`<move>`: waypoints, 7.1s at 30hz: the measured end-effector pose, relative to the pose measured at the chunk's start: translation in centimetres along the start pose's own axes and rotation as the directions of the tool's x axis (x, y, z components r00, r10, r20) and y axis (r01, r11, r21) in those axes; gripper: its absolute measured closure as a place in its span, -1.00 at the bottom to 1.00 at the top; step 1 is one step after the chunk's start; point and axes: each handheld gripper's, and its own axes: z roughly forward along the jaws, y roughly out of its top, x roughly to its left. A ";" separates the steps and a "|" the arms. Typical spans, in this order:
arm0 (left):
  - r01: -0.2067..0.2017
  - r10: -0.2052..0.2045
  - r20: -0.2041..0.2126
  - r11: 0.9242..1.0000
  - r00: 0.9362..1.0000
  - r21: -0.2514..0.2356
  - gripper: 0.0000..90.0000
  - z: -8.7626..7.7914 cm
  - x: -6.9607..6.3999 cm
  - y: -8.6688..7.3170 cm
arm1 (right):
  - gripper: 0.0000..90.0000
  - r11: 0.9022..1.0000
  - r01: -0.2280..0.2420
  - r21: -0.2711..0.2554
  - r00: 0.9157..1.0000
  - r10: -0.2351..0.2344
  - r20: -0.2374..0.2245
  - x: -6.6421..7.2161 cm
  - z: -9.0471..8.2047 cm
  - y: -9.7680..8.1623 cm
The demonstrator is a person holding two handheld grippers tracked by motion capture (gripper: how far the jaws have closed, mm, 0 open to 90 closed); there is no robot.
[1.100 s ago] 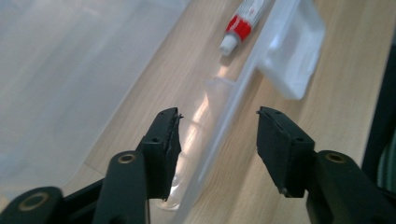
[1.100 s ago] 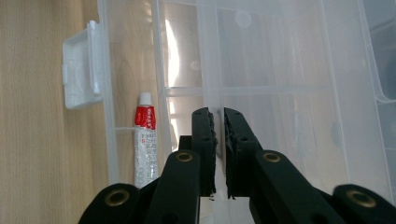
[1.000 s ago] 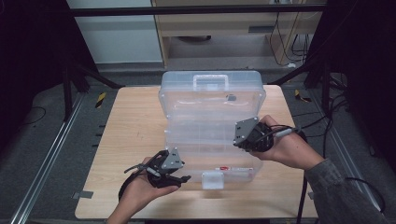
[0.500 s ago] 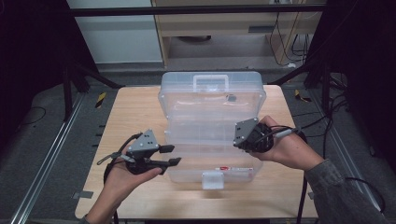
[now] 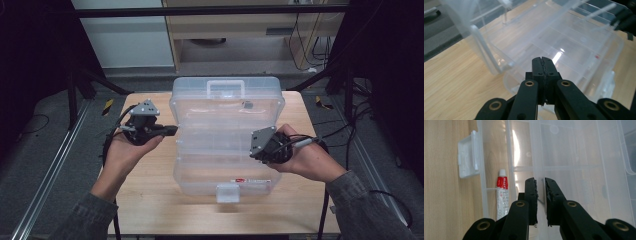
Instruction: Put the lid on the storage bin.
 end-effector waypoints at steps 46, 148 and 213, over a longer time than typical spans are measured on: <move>0.115 -0.115 0.000 0.993 0.993 -0.032 0.97 0.7 1.1 0.1 | 0.66 0.999 -0.022 -0.023 1.000 0.022 -0.011 1.6 0.2 -1.1; 0.165 -0.162 -0.163 0.986 0.973 0.001 1.00 0.6 3.9 -12.0 | -0.58 0.869 -0.493 -0.036 0.817 0.477 0.324 0.4 2.5 -15.4; 0.316 -0.276 -0.390 0.948 0.878 0.043 -0.89 14.6 13.2 -16.4 | -0.95 0.413 -0.870 -0.269 0.323 0.890 0.322 -8.3 16.0 -21.2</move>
